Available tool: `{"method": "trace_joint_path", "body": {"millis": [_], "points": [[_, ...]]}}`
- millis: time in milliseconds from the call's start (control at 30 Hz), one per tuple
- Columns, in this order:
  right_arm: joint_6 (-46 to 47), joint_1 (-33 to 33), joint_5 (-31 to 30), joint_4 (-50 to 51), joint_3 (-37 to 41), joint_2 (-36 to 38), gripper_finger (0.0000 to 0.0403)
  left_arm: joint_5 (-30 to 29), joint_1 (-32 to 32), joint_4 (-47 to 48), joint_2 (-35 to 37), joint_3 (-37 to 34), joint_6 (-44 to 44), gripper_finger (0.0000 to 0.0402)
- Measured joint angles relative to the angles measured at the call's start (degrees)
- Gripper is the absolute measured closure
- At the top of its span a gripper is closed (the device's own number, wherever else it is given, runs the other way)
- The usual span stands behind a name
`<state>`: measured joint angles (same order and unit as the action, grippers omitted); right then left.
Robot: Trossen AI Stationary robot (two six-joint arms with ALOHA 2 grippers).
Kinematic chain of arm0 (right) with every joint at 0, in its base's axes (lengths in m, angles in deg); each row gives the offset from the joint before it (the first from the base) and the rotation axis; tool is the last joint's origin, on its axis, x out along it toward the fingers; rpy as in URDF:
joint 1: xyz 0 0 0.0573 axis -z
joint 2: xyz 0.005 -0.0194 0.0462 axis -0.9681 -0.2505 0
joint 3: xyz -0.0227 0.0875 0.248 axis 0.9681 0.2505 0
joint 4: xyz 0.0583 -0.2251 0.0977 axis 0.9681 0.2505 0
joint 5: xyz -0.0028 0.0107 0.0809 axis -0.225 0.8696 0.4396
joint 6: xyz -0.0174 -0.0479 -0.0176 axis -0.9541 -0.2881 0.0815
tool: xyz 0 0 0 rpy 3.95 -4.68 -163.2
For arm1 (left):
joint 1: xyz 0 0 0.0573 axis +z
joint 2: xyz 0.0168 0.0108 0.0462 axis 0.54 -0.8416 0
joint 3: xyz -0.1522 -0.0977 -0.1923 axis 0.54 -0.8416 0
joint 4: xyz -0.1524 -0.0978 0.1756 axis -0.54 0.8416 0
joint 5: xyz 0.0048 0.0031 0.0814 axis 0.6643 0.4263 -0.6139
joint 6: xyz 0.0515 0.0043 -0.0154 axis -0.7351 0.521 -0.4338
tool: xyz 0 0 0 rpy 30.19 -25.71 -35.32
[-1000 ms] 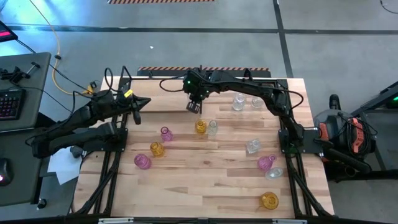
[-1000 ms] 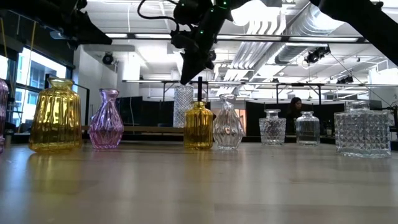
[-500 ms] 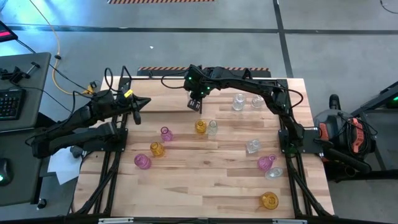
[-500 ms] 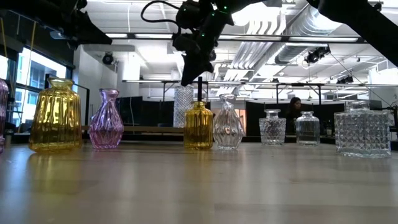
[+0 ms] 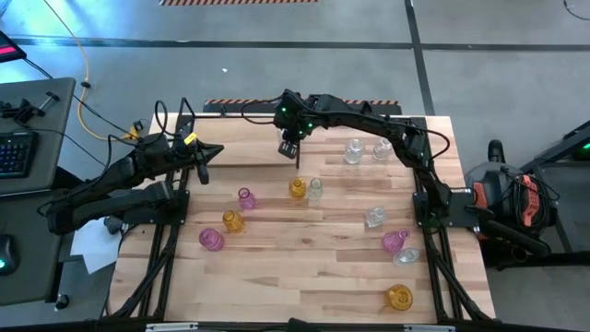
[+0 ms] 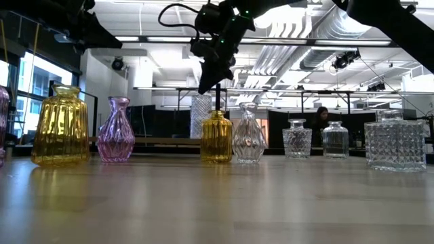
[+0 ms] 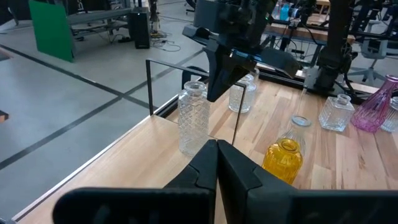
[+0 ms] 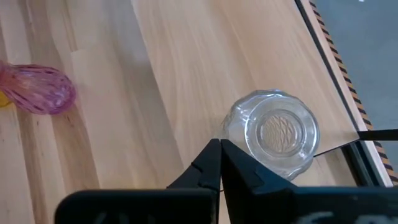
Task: Sort vases onto shelf
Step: Put the transparent vase in the top right corner of the shelf
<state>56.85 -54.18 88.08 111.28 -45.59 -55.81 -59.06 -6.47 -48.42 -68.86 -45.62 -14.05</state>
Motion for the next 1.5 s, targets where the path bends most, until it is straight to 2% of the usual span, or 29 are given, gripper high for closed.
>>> {"method": "trace_joint_path", "body": {"millis": [1500], "points": [[-2.15, 3.84, 0.2, -5.0, -0.06, -0.3, 0.0403, 0.0, -0.02, -0.02, 0.0, 0.0, 0.15, 0.0401]]}}
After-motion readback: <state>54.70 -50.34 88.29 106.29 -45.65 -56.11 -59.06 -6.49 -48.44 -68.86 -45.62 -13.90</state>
